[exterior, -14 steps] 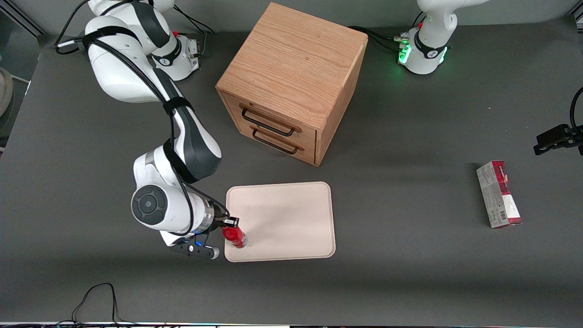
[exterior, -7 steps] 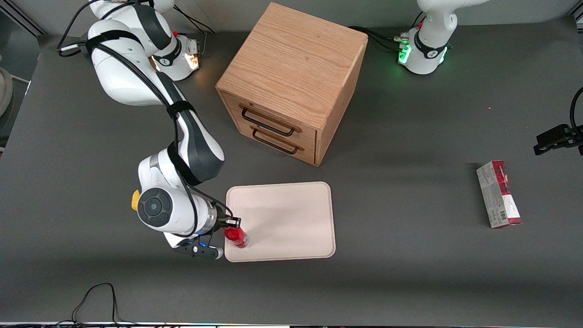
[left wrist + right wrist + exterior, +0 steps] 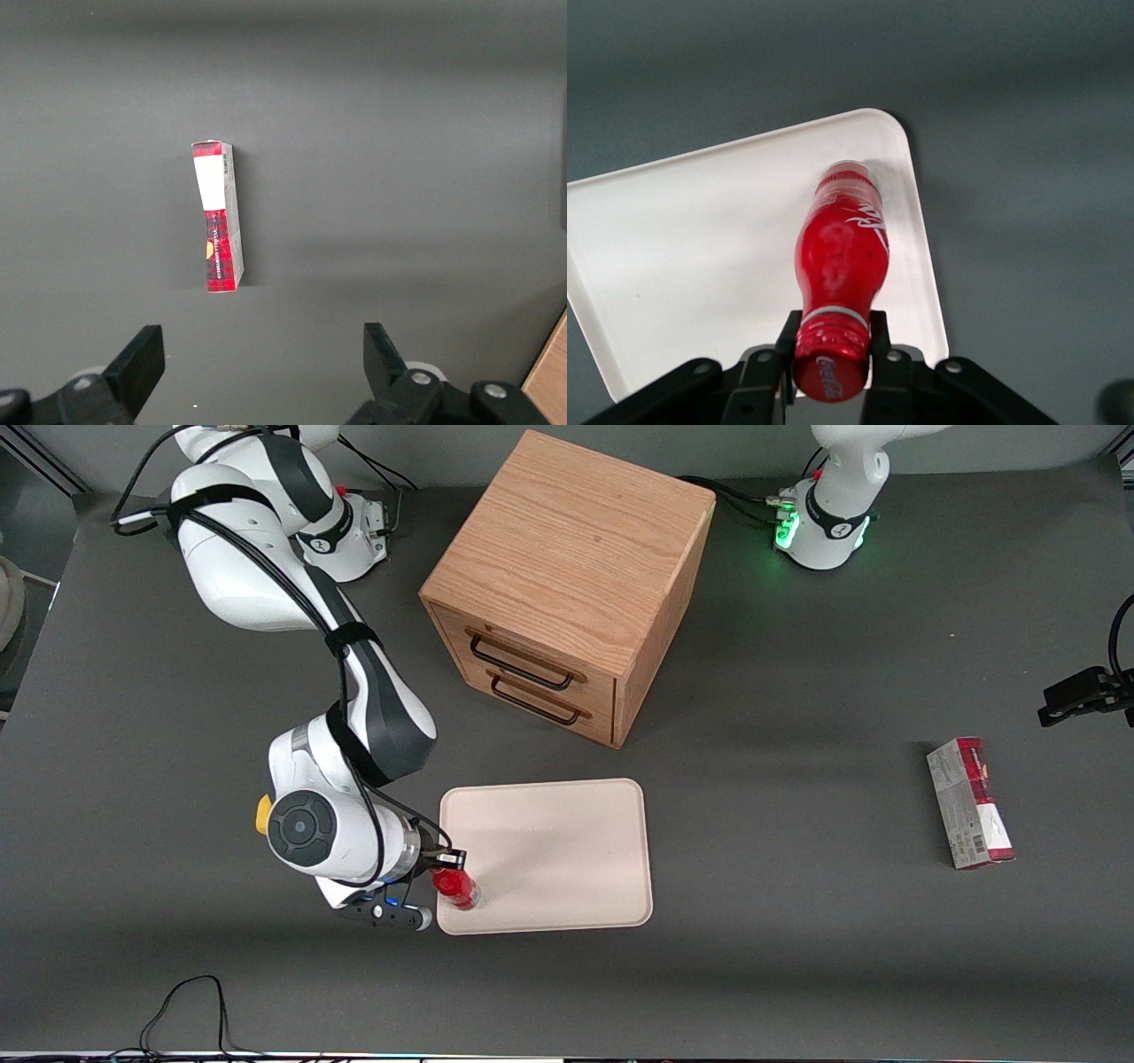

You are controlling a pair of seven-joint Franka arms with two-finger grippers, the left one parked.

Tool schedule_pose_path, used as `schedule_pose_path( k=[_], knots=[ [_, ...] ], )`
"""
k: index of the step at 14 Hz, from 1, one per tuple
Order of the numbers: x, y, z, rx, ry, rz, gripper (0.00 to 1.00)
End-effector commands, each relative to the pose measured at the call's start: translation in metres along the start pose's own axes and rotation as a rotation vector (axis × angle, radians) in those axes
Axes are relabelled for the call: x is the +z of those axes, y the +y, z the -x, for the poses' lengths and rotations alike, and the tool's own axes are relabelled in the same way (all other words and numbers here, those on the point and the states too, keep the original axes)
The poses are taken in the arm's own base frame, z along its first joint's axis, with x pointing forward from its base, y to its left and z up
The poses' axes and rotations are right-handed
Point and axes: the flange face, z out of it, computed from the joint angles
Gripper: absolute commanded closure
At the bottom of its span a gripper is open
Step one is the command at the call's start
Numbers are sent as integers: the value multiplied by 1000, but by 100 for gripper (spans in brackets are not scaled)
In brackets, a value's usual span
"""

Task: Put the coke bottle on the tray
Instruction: 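Open the right gripper to release the bottle on the tray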

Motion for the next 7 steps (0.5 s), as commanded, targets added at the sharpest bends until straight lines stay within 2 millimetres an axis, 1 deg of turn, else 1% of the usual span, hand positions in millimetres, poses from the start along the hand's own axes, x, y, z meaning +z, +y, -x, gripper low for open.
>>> schedule_pose_path(
  k=[1, 7],
  knots=[
    [-3, -2, -3, -21, 21, 3, 100],
    [8, 0, -2, -20, 2, 15, 100]
  ],
)
